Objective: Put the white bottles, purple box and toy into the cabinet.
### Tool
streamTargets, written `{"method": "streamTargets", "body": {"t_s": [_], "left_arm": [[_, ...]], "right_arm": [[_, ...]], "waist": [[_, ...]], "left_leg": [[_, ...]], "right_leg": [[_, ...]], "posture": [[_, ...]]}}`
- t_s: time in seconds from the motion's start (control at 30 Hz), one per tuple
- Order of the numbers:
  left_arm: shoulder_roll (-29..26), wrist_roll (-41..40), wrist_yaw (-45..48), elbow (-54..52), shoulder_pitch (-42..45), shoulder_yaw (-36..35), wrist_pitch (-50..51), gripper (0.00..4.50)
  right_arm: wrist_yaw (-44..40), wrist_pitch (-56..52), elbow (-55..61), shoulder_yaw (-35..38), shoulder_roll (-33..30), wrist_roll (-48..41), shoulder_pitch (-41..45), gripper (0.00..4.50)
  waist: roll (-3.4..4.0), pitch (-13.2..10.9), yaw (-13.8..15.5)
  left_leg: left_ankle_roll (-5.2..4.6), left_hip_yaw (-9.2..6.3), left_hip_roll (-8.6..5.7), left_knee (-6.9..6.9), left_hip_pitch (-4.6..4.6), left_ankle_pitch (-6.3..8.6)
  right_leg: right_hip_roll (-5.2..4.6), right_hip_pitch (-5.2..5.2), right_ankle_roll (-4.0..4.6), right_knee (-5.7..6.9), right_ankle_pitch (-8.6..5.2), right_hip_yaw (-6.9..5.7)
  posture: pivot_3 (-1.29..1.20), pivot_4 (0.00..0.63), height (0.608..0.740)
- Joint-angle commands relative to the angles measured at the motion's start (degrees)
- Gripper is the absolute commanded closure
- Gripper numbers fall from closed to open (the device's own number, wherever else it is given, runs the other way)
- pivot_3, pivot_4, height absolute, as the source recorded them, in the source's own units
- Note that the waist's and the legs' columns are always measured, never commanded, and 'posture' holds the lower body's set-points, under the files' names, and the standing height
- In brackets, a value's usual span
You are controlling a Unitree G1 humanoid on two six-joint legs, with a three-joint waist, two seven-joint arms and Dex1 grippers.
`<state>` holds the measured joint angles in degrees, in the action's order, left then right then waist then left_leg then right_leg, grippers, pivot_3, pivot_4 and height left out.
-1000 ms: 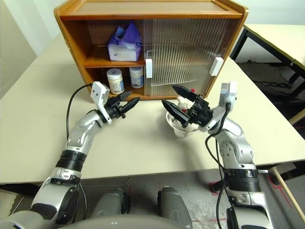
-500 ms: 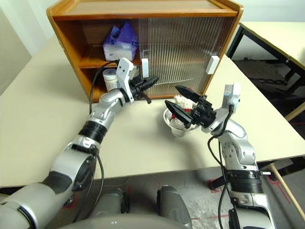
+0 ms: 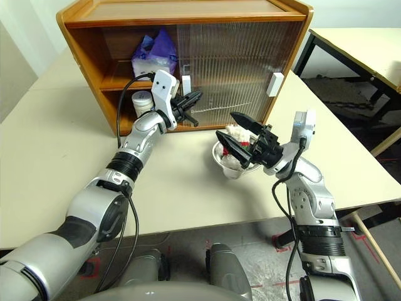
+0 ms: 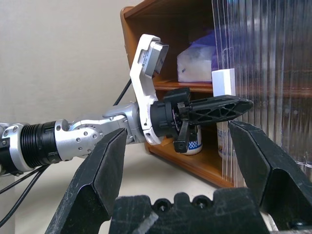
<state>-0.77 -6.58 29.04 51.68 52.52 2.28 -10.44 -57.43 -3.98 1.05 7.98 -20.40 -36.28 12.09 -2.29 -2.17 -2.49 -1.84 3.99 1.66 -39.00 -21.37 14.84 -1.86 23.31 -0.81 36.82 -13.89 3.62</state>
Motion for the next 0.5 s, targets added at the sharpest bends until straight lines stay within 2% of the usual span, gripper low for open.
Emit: {"method": "streamTargets", "body": {"t_s": [0.03, 0.5], "left_arm": [[-2.3, 0.5, -2.9, -4.0, -2.6, -1.9, -0.9, 4.46], [-9.1, -0.7, -6.8, -17.3, -10.8, -5.0, 3.2, 4.46]], "right_arm": [[0.1, 0.0, 0.6, -0.3, -0.1, 0.4, 0.2, 0.0], [-1.2, 0.3, -0.2, -0.8, 0.1, 0.7, -0.5, 0.0]], "waist": [[0.0, 0.0, -0.3], [0.0, 0.0, -1.4]], "left_leg": [[0.01, 0.0, 0.01, 0.0, 0.02, 0.0], [0.19, -0.03, 0.06, 0.0, 0.21, 0.11]], "right_leg": [[0.01, 0.0, 0.01, 0.02, 0.01, 0.0], [0.06, -0.01, 0.17, 0.17, 0.3, 0.03]], "posture": [[-0.01, 0.0, 0.74], [0.0, 0.0, 0.74]]}}
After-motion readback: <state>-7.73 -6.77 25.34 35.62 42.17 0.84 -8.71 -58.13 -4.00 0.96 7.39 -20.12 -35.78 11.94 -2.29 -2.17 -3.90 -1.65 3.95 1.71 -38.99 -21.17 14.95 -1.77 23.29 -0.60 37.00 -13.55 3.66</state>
